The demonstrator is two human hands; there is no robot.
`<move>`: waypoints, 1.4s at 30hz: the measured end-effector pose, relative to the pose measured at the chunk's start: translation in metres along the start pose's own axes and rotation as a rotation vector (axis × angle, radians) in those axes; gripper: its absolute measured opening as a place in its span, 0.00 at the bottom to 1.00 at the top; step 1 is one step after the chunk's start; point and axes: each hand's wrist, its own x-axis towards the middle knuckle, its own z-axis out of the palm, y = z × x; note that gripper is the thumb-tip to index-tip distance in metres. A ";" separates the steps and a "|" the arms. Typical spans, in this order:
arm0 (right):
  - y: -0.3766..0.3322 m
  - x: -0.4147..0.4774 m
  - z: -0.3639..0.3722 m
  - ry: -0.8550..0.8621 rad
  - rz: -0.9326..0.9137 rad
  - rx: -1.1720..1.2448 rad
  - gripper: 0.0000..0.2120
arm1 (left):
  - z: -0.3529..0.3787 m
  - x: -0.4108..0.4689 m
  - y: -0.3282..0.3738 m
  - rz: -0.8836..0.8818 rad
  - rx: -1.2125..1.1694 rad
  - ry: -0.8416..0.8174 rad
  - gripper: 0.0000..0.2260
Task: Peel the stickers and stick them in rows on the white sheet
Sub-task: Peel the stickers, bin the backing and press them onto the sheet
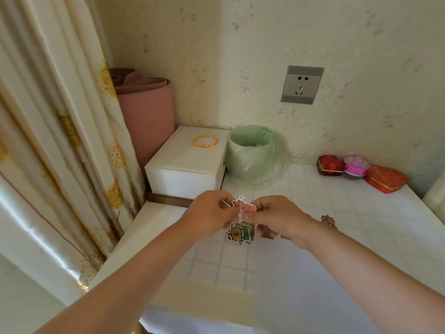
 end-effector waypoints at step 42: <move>0.011 -0.015 -0.082 0.363 -0.173 -0.046 0.04 | 0.066 0.044 0.072 0.048 -0.223 -0.034 0.04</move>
